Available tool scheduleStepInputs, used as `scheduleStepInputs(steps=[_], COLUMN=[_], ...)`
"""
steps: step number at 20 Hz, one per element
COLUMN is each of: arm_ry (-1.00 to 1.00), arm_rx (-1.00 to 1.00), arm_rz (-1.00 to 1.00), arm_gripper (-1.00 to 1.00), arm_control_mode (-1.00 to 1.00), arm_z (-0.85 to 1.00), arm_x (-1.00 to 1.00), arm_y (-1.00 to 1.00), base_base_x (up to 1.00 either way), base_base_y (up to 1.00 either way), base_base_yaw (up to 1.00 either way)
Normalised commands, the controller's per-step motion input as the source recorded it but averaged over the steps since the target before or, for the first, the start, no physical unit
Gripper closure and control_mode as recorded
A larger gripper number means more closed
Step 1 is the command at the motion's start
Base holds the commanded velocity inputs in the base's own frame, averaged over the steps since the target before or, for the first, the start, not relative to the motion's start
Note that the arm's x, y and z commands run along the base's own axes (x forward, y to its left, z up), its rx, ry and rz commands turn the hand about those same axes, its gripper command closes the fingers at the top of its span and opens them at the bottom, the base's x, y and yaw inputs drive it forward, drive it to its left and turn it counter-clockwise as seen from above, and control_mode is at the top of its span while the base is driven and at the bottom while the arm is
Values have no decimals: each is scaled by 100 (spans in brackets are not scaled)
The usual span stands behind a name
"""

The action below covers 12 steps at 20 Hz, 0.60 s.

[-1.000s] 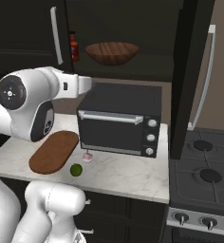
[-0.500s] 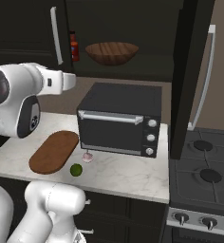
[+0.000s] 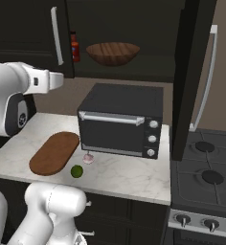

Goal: Open the cabinet. Place the bowl and condiment on the counter. Then place the lime and garlic on the cutting board.

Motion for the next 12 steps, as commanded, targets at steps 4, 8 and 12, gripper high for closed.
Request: scheduleStepInputs(steps=[4, 8, 12], arm_ry=[0, 0, 0], arm_rx=[0, 0, 0], arm_rz=[0, 0, 0], arm_gripper=[-100, -100, -100], arm_control_mode=[-100, -100, -100], arm_z=[10, 14, 11], arm_x=[13, 22, 23], arm_y=[7, 2, 1], base_base_x=[0, 0, 0], base_base_y=[0, 0, 0], base_base_yaw=[0, 0, 0])
